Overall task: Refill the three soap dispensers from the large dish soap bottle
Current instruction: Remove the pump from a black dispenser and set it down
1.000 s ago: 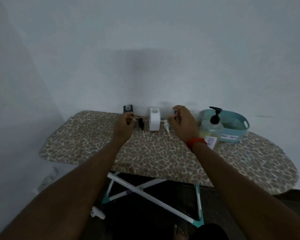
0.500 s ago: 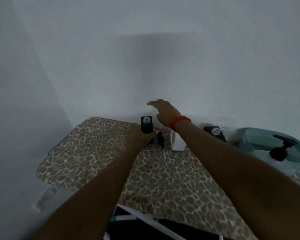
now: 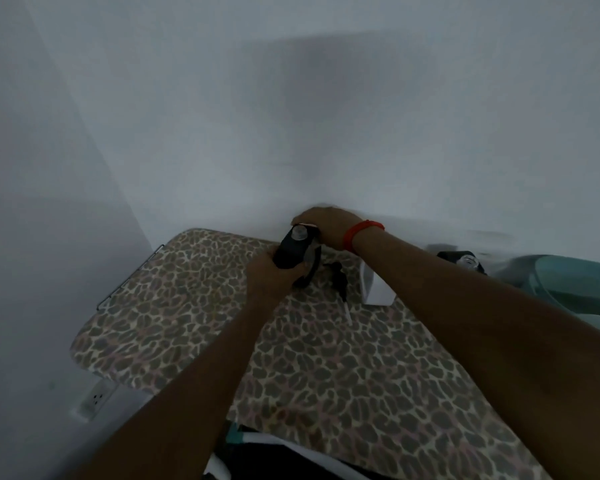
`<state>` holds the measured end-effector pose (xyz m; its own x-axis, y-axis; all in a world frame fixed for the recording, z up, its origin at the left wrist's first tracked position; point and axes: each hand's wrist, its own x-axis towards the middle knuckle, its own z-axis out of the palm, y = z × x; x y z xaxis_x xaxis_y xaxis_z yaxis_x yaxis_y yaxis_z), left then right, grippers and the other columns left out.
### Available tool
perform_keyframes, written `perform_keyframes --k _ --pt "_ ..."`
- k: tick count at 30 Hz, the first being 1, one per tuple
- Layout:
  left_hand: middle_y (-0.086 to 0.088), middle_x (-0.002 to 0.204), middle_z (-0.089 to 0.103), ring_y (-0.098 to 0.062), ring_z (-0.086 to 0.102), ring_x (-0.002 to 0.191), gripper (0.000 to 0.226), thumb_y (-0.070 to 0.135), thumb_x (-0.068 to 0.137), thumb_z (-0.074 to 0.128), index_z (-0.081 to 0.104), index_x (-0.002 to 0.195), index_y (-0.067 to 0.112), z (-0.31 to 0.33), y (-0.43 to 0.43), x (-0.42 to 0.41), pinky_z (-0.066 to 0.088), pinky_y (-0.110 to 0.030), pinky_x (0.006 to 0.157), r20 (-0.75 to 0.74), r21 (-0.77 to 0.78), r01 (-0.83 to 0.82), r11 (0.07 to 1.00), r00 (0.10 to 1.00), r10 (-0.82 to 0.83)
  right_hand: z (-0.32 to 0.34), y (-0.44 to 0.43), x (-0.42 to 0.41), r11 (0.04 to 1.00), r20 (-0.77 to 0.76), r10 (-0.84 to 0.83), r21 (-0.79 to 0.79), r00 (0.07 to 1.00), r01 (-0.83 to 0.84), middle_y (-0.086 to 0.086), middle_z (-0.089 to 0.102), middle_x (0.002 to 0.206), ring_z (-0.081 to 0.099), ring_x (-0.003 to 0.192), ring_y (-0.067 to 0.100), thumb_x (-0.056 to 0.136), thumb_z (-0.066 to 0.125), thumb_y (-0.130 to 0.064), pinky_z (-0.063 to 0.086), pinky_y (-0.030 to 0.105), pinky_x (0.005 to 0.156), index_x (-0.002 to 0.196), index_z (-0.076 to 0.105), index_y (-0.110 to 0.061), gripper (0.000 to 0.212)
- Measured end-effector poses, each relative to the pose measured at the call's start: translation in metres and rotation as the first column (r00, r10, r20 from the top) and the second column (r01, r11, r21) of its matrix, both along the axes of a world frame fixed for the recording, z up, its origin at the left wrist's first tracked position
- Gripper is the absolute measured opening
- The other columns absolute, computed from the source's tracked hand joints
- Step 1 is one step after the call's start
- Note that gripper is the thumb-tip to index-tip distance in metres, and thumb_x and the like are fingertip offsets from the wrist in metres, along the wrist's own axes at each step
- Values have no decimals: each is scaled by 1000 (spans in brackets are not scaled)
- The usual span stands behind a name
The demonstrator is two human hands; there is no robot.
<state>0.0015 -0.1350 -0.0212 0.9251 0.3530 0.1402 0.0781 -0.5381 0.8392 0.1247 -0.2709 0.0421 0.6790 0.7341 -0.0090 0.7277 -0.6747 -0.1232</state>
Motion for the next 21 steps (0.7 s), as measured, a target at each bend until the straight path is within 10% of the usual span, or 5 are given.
perform_keyframes --k 13,21 --pt "-14 119 72 -23 70 107 51 -2 80 80 64 128 2 65 30 -57 59 -35 91 16 -119 367 923 930 -368 36 -69 -119 912 -176 -162 349 971 216 11 61 128 59 88 22 86 72 -6 48 31 83 130 59 -9 46" --pt "-13 127 68 -29 66 115 50 4 86 77 62 133 6 34 -3 -105 55 -44 96 -64 -106 445 889 889 -453 -19 -110 -206 837 -272 -264 413 925 360 12 58 135 58 114 28 89 76 -20 45 34 96 138 57 -11 54"
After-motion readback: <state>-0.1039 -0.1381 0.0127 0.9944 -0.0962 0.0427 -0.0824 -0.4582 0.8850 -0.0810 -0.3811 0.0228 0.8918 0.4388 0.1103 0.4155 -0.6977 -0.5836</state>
